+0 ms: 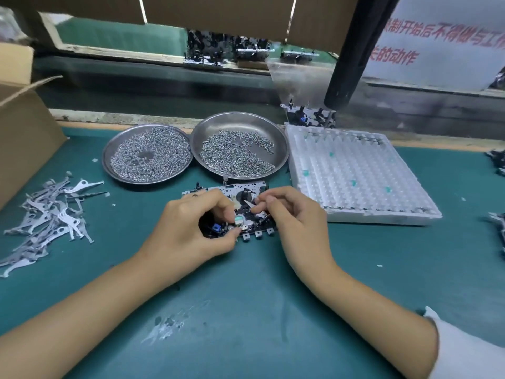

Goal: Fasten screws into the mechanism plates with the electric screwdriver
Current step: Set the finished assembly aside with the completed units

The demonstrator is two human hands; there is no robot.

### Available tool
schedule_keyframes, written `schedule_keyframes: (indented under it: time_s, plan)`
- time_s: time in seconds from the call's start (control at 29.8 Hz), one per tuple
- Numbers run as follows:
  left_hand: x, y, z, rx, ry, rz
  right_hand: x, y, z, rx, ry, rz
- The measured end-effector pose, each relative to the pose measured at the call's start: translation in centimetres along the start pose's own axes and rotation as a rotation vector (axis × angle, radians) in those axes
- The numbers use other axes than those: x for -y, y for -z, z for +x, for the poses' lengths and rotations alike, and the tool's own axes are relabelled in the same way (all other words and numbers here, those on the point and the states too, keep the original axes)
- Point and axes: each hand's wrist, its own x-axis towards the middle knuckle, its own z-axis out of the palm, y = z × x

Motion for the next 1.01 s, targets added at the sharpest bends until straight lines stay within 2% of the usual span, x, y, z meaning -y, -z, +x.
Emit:
schedule_keyframes:
  time_s: [0.23, 0.3, 0.37, 0.44, 0.5, 0.57, 0.64, 0.81, 1.01]
  plan:
    - [0.1, -0.1, 0.0, 0.007, 0.024, -0.001, -0.1, 0.1, -0.1, 0.008, 0.006, -0.046]
    - [-0.2, -0.1, -0.1, 0.002, 0.039, 0.006, -0.1, -0.1, -0.5, 0.025, 0.076, -0.087]
    - [-0.3, 0.1, -0.3, -0.039, 0.036, -0.008, -0.2, -0.6, -1.0, 0.048, 0.278, -0.288]
    - [-0.2, 0.5, -0.3, -0.146, 0.036, -0.024, -0.1, -1.3, -1.4, 0.129, 0.480, -0.563]
    - [0.1, 0.8, -0.1, -0.267, 0.065, -0.031, -0.2, -1.8, -1.3, 0.271, 0.592, -0.808]
    - [0.5, 0.9, 0.1, -0.335, 0.119, -0.072, 0.1, -2.0, -1.3, 0.367, 0.615, -0.981]
    - [0.6, 1.0, 0.2, -0.358, 0.142, -0.113, 0.6, -1.8, -1.7, 0.385, 0.596, -1.016]
    - [0.2, 0.8, 0.2, -0.374, 0.103, -0.150, 1.3, -0.6, -4.4, 0.361, 0.581, -0.926]
    - [-0.2, 0.9, -0.2, -0.354, 0.039, -0.113, 1.2, 4.1, -7.9, 0.310, 0.518, -0.904]
